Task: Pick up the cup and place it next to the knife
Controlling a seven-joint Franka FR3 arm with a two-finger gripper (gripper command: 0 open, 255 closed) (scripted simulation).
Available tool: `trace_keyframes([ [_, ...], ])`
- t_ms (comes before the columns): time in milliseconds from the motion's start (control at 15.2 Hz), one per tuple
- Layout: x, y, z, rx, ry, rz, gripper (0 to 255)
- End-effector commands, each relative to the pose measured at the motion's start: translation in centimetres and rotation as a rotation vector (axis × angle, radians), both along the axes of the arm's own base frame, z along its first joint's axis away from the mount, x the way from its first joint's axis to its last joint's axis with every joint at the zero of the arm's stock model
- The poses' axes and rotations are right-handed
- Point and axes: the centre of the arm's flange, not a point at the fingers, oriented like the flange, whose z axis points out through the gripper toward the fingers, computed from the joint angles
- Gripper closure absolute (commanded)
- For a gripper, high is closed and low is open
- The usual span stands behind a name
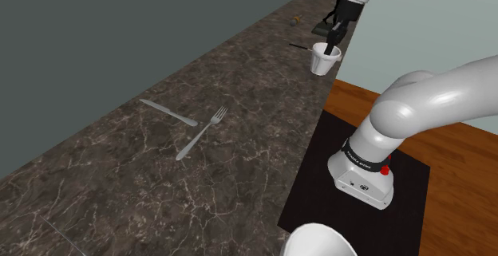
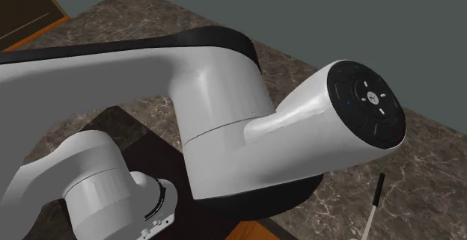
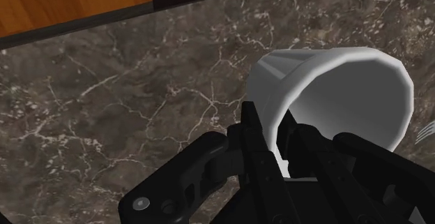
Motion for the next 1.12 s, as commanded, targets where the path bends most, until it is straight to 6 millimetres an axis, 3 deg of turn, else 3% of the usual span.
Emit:
trace_keyframes([
  [0, -0.1, 0.0, 1.2, 0.0, 0.0, 0.0, 255],
  [594, -0.1, 0.0, 5.8, 0.0, 0.0, 0.0, 255],
  [1056, 3.3, 8.6, 5.8, 0.0, 0.0, 0.0, 255],
])
